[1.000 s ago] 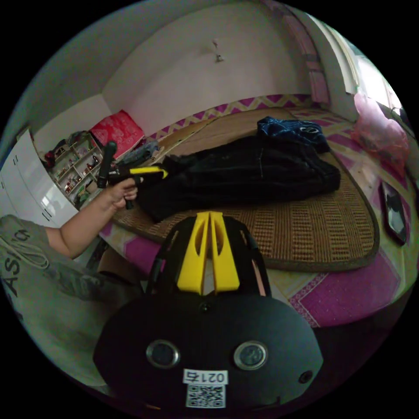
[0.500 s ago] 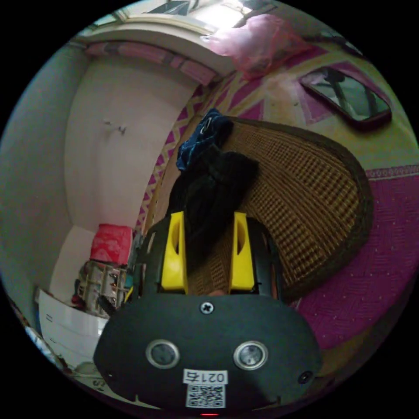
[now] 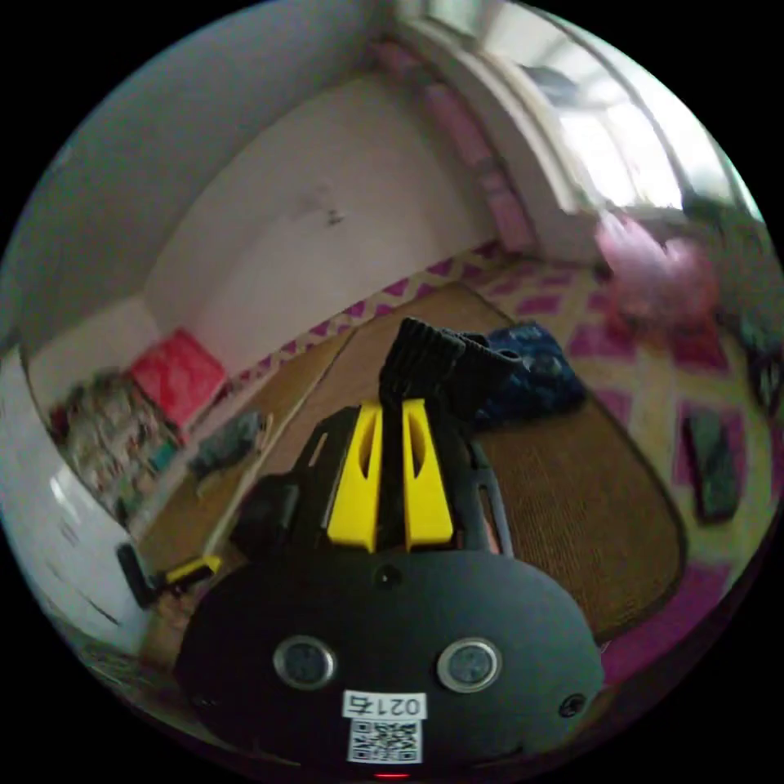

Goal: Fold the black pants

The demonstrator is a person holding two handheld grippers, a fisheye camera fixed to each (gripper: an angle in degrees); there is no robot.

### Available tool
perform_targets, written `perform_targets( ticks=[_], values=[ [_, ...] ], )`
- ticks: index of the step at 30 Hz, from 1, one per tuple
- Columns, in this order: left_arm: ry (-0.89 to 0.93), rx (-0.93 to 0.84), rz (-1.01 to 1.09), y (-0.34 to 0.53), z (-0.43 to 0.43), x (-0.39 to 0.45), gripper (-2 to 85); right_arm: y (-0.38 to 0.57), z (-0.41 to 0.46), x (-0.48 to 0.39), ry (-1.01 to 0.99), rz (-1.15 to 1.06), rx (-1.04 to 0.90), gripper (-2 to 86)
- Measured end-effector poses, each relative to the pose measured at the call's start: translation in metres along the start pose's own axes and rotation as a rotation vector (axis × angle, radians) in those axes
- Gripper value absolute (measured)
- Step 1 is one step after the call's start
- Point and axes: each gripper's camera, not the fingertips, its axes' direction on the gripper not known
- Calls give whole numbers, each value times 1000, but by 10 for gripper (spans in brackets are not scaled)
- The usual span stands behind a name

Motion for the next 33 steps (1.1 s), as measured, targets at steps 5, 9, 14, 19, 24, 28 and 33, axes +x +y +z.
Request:
perform_targets(
  ticks=[5, 9, 14, 19, 24, 28, 33],
  values=[
    [13, 45, -96, 7, -30, -43, -10, 53, 70, -247, 59, -592, -52, 38],
    [16, 52, -159, 11, -48, -75, -10, 176, 189, -385, 81, -920, -197, 40],
    [-32, 44, -180, 12, -70, -103, -10, 295, 287, -431, 266, -1159, -248, 37],
    [-25, 66, -232, 3, -79, -133, -10, 283, 266, -447, 210, -1061, -128, 33],
    [-24, 104, -251, -36, -73, -156, -9, 327, 319, -442, 148, -1180, -306, 44],
    [-25, 123, -278, -70, -70, -181, -4, 300, 316, -421, 34, -1106, -409, 65],
    [12, 109, -309, -129, -53, -229, 61, 192, 289, -314, -463, -706, -632, 92]
  ],
)
